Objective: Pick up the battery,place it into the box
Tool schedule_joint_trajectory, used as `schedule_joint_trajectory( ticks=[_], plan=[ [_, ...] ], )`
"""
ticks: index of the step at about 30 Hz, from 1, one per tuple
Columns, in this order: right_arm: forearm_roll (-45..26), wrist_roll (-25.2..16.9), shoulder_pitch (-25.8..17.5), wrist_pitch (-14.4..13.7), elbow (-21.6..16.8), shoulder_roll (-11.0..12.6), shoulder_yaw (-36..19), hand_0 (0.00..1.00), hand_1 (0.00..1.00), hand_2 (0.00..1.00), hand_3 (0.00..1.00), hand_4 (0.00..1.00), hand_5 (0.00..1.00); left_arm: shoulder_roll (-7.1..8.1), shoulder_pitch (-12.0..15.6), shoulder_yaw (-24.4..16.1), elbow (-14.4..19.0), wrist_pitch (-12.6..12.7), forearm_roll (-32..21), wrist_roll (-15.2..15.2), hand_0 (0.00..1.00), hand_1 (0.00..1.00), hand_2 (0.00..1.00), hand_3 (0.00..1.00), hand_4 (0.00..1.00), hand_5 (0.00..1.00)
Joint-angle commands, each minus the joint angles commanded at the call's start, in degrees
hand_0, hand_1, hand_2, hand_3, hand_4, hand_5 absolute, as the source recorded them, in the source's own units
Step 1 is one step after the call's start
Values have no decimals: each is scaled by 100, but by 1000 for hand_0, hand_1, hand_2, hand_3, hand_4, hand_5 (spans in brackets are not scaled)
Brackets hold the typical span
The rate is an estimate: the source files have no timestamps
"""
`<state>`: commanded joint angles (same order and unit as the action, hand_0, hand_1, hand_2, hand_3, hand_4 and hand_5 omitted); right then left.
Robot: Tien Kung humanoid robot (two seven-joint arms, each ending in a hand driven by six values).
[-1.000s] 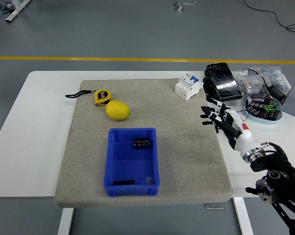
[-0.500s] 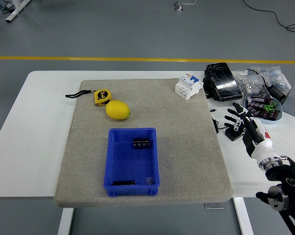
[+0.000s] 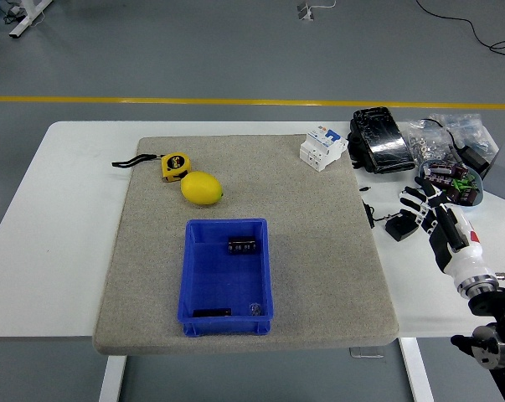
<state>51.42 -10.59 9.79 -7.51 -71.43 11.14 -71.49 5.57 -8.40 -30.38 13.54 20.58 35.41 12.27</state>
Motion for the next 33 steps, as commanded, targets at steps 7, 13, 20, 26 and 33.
schedule_joint_trajectory(
  ticks=[7,13,20,26,33],
  plan=[
    [37,-148,-70,129,21,-15,76,874,843,882,909,998,820,-1,-8,12,0,-2,-17,-7,574,550,592,572,628,575],
    [-147,-430,-80,9,35,-40,330,895,857,892,923,998,832,0,-13,13,-1,-3,-18,-10,571,549,592,572,629,576],
    [-466,-1053,-87,-349,73,-92,741,975,913,925,949,998,872,1,-1,2,2,-9,4,8,571,549,592,573,630,577],
    [-507,-1304,-85,-567,72,-85,982,998,937,943,965,998,966,6,-4,1,3,-17,16,11,571,549,592,573,630,577],
    [-510,-1398,-92,-653,82,-97,1209,998,963,958,997,998,998,5,-4,-10,3,-16,36,17,571,549,592,573,630,577]
  ],
)
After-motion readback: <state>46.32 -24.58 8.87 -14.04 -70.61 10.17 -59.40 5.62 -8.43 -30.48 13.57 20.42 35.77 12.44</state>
